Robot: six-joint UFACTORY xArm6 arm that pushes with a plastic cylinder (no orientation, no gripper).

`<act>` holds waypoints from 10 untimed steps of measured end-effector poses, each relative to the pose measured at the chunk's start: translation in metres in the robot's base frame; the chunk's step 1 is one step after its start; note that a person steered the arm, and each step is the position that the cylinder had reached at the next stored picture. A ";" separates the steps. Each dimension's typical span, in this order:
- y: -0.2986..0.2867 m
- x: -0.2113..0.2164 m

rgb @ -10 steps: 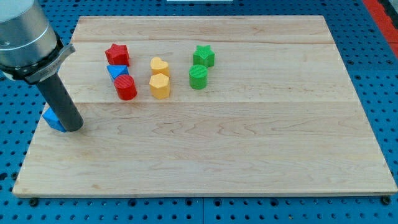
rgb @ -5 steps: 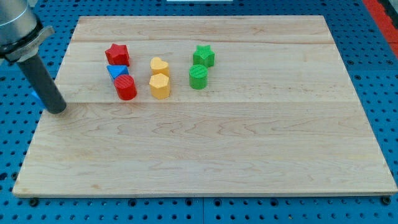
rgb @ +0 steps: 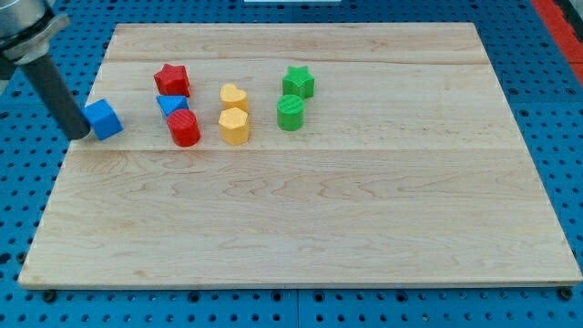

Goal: Move the blue cube above to the blue triangle

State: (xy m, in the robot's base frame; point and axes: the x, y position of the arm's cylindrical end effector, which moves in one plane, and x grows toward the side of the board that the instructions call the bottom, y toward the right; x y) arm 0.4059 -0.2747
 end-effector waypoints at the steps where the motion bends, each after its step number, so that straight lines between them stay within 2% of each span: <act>1: 0.009 -0.037; 3: 0.054 -0.039; 4: 0.029 -0.019; 5: 0.031 -0.016; 7: 0.044 -0.016; 10: 0.092 -0.035</act>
State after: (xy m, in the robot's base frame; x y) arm 0.3707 -0.1823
